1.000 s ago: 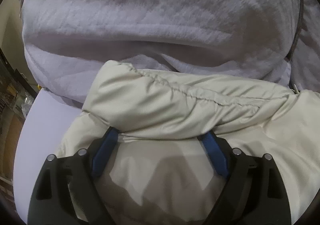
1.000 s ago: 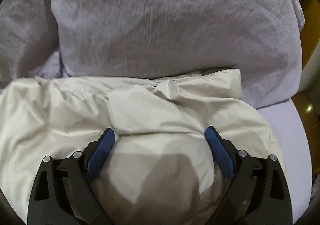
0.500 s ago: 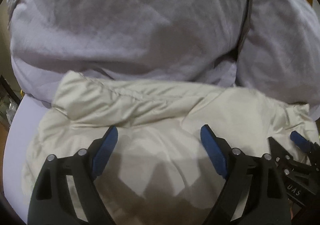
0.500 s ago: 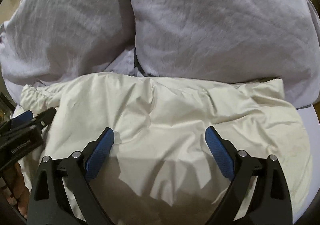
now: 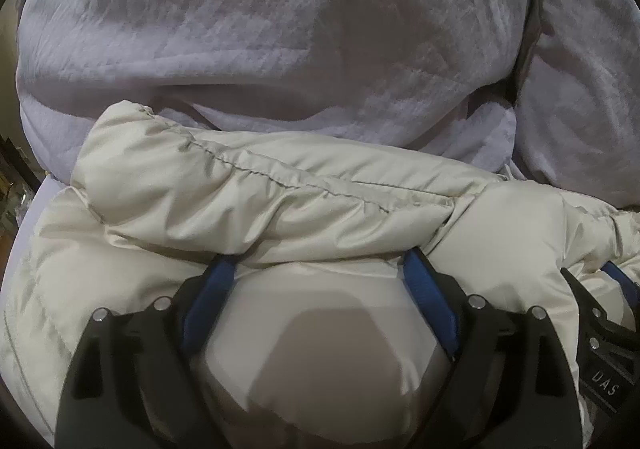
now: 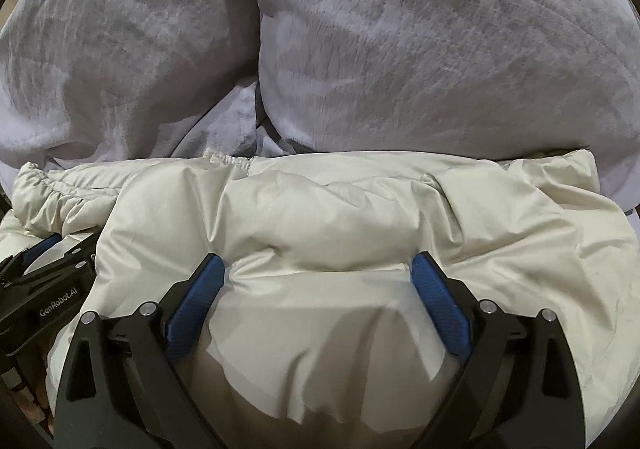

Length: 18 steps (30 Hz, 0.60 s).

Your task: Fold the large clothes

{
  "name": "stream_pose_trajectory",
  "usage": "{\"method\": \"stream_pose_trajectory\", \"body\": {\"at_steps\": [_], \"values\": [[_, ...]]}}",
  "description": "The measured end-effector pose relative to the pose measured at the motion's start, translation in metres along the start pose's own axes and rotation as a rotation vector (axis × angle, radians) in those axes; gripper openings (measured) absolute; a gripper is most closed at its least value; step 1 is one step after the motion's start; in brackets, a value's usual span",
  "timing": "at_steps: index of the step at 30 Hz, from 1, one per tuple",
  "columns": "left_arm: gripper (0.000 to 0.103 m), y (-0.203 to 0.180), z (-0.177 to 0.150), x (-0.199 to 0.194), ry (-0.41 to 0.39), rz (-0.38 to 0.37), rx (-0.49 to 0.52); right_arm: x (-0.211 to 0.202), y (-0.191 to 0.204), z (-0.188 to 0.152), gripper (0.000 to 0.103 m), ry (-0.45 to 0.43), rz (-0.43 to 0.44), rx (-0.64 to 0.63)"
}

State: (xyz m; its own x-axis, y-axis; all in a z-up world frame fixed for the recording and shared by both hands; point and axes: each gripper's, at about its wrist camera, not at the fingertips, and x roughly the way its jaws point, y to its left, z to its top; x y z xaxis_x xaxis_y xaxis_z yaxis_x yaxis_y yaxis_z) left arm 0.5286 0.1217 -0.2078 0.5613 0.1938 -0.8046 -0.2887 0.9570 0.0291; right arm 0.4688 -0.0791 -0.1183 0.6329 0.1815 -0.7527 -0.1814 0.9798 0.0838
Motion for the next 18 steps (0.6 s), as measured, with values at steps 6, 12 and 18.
{"method": "stream_pose_trajectory", "body": {"at_steps": [6,12,18], "values": [[0.087,-0.012,-0.002,0.011,0.008,0.032,-0.006,0.023,0.009,0.002,0.097,-0.015,-0.02,0.001],[0.087,-0.009,0.012,0.025,0.061,0.024,-0.002,0.032,-0.002,0.011,0.098,0.04,0.007,0.035],[0.087,0.03,0.009,-0.016,0.037,0.0,-0.021,-0.018,-0.047,0.013,0.098,0.011,-0.063,0.105]]}}
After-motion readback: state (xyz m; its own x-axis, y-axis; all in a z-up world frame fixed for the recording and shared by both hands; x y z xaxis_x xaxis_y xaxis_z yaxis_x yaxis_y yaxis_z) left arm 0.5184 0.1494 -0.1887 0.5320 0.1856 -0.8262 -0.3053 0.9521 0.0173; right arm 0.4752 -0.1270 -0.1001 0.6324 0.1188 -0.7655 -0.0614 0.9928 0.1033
